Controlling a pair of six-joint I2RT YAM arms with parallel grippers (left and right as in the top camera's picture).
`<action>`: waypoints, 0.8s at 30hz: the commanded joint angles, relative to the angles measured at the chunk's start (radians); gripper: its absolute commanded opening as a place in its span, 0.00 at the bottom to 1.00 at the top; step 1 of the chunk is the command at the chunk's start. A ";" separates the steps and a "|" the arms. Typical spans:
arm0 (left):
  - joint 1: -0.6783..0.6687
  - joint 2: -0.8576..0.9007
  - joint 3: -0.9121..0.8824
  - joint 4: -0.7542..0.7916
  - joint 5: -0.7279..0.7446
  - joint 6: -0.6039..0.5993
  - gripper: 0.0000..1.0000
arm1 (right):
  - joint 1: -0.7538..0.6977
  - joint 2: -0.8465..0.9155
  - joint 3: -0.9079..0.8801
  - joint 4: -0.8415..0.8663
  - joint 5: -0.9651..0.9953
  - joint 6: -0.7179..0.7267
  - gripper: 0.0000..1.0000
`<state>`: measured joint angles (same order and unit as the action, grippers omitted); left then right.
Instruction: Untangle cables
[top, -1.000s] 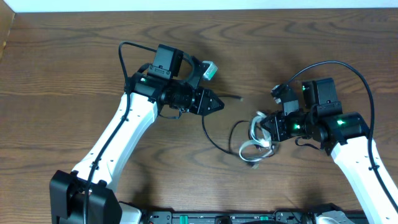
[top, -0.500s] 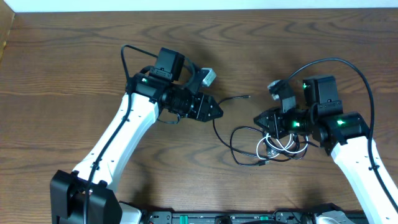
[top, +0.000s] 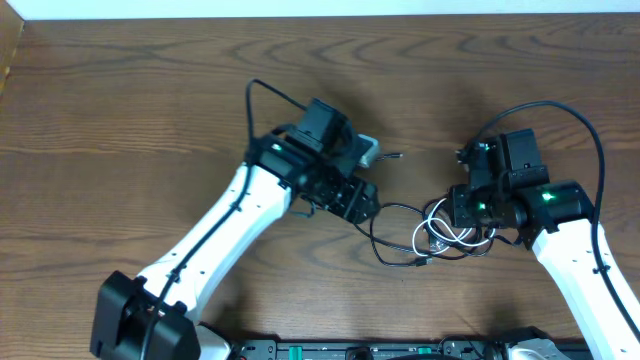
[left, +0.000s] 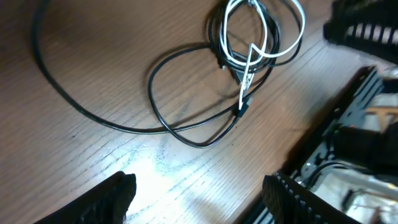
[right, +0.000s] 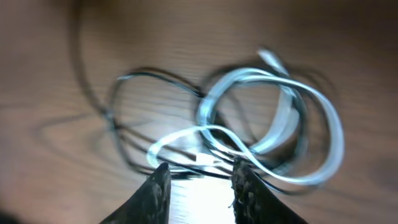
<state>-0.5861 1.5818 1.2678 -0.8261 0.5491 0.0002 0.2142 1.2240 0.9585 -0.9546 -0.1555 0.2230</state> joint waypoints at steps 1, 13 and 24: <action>-0.056 0.047 -0.008 0.016 -0.092 0.003 0.71 | -0.005 0.006 0.008 -0.030 0.219 0.185 0.33; -0.176 0.221 -0.008 0.173 -0.090 -0.118 0.75 | -0.006 0.006 0.008 -0.036 0.232 0.192 0.42; -0.219 0.239 -0.008 0.310 -0.162 -0.142 0.77 | -0.029 0.006 0.008 -0.077 0.239 0.308 0.30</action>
<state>-0.7979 1.8122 1.2655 -0.5262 0.4492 -0.1314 0.2092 1.2240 0.9585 -1.0222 0.0639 0.4568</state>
